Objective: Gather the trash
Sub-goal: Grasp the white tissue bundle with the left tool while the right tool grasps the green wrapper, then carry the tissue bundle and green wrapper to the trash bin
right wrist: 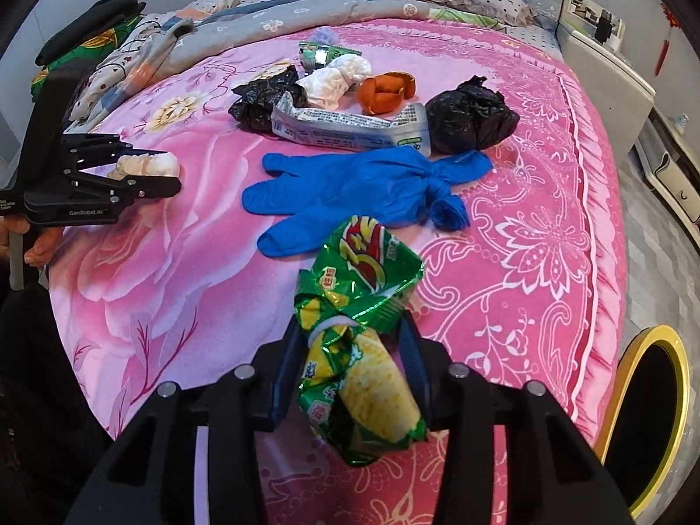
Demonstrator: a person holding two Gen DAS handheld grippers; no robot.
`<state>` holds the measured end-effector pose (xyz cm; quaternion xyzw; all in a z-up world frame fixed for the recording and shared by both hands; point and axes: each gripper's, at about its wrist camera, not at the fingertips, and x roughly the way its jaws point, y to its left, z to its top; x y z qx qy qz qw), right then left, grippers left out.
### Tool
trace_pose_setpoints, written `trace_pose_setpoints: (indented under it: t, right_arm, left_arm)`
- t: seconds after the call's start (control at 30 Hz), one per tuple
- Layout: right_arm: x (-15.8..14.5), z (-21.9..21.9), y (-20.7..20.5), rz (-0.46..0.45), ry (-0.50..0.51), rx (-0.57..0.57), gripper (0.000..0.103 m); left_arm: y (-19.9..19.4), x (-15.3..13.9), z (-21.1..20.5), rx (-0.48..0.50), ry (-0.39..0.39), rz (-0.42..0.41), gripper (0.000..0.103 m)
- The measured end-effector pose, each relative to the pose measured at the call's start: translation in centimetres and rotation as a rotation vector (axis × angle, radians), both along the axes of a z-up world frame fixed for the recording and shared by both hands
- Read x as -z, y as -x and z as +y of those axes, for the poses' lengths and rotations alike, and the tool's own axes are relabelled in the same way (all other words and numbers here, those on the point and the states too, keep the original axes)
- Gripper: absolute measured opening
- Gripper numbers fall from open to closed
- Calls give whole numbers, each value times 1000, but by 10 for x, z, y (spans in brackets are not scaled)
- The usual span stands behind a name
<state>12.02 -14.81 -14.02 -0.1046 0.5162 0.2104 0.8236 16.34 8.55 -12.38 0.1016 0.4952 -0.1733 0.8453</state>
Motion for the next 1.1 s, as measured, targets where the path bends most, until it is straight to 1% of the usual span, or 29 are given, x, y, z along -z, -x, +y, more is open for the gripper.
trace_pose_setpoints:
  t: [0.07,0.27,0.43,0.57,0.83,0.97,1.03,1.1]
  right_arm:
    - [-2,0,1,0,-14,4,38]
    - [-18,-3,7,0,-59,-1,38]
    - [-35,-8,17,-16,-80,-8,37]
    - [-49,-19,26,-17,-117,3,38]
    - [-86,-57,43,-91,-168,69,38]
    - [-101,-79,48,-119,-191,105,37]
    - [-109,-92,50,-134,-203,126,38]
    - [-117,-105,51,-148,-215,149,38]
  left_arm:
    - [0,-1,-2,4,-5,-7,39]
    - [4,-8,-2,-1,-34,-23,35]
    - [7,-24,7,-39,-4,-36,35]
    - [18,-42,3,-45,-12,-65,35]
    - [37,-84,-24,-58,-8,-127,35]
    - [42,-105,-49,-52,-8,-165,35]
    - [44,-115,-62,-44,11,-175,35]
    - [46,-124,-76,-39,15,-193,35]
